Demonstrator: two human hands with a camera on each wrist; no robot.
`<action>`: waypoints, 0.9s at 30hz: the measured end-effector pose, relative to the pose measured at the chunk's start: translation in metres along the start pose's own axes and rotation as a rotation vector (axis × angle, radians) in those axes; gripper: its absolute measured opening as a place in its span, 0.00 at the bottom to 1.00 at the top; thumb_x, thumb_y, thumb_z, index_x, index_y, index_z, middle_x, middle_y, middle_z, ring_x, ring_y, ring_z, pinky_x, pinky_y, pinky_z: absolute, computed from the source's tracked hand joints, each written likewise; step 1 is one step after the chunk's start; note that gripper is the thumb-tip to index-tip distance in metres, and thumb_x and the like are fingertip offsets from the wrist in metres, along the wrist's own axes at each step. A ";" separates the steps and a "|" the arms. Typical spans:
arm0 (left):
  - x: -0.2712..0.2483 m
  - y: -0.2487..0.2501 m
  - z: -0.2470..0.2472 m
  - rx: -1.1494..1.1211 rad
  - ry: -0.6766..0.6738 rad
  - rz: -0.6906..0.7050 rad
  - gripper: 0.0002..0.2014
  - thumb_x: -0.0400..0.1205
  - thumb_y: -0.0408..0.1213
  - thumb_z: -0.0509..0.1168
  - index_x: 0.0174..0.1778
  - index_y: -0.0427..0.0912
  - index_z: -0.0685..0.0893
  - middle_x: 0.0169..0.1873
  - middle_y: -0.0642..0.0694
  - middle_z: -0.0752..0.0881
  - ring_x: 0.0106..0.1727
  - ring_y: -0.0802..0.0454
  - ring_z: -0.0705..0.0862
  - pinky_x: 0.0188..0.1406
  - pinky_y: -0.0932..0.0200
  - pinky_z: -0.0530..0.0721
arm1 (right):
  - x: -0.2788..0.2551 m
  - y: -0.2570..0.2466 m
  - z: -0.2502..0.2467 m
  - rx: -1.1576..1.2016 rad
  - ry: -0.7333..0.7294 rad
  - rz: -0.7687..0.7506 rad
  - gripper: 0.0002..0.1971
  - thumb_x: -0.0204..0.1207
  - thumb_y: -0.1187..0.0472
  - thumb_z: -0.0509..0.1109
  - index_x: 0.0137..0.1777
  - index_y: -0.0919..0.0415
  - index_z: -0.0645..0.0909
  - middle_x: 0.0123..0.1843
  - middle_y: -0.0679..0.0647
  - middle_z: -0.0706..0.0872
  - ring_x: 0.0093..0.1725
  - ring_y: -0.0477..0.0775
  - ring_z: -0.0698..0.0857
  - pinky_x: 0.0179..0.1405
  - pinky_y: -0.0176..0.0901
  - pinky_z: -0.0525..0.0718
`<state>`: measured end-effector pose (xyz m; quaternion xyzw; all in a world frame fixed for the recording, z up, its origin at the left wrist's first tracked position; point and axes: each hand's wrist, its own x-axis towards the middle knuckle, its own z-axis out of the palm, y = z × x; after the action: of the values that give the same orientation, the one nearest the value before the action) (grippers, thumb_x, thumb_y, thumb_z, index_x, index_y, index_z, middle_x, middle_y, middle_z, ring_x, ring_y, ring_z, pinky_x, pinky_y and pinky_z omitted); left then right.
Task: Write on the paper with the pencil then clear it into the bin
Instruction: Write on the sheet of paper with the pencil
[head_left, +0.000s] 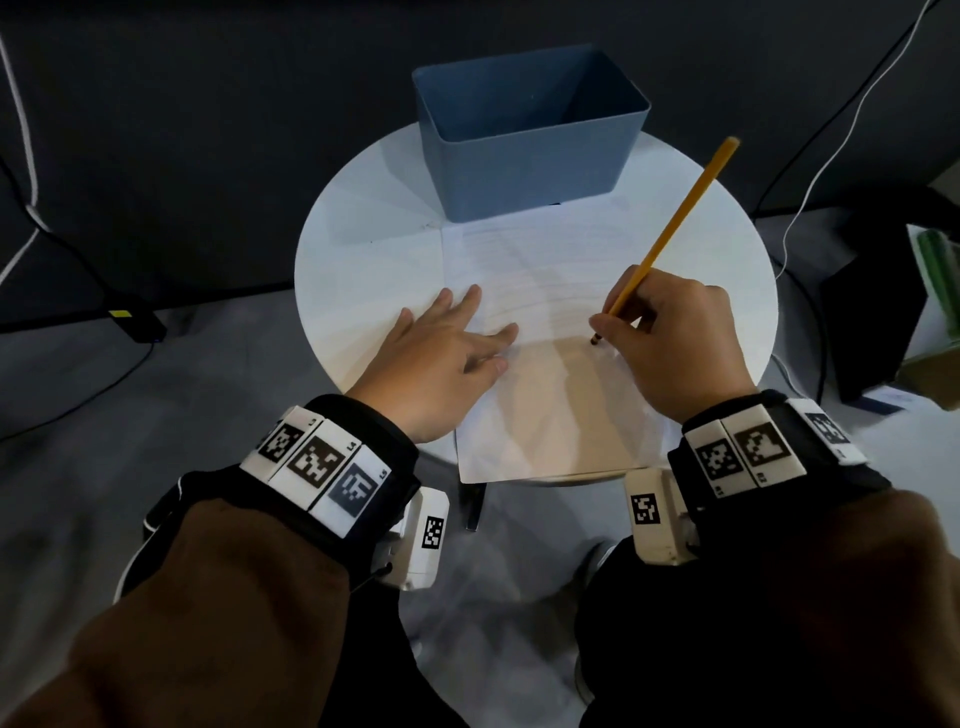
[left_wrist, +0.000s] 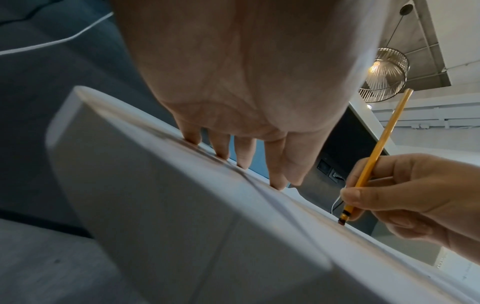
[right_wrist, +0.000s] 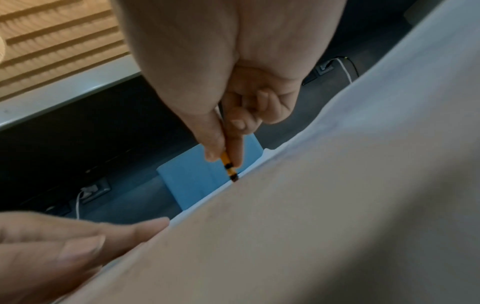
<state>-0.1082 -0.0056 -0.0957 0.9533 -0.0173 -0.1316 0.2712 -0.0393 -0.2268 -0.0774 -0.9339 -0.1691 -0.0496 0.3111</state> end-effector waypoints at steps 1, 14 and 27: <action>0.000 0.000 0.000 0.002 -0.001 0.000 0.21 0.91 0.53 0.51 0.81 0.70 0.65 0.88 0.57 0.43 0.87 0.56 0.38 0.83 0.49 0.34 | 0.001 0.002 -0.002 -0.016 0.020 0.016 0.07 0.79 0.60 0.78 0.41 0.54 0.84 0.32 0.37 0.82 0.35 0.34 0.82 0.39 0.21 0.74; 0.001 0.000 -0.001 -0.005 -0.016 -0.014 0.20 0.92 0.51 0.49 0.81 0.71 0.65 0.87 0.58 0.43 0.87 0.56 0.38 0.83 0.50 0.35 | 0.002 0.014 -0.010 -0.025 0.079 0.040 0.08 0.78 0.61 0.78 0.40 0.52 0.82 0.33 0.36 0.82 0.35 0.31 0.82 0.39 0.16 0.73; 0.001 0.000 -0.002 -0.015 -0.014 -0.013 0.20 0.91 0.50 0.49 0.80 0.72 0.64 0.87 0.59 0.43 0.87 0.57 0.38 0.83 0.50 0.35 | -0.002 0.022 -0.017 0.000 0.113 0.115 0.05 0.79 0.59 0.78 0.42 0.55 0.85 0.35 0.40 0.85 0.36 0.38 0.84 0.41 0.29 0.80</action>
<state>-0.1071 -0.0045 -0.0945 0.9505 -0.0119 -0.1401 0.2771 -0.0329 -0.2541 -0.0769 -0.9377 -0.0975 -0.0844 0.3225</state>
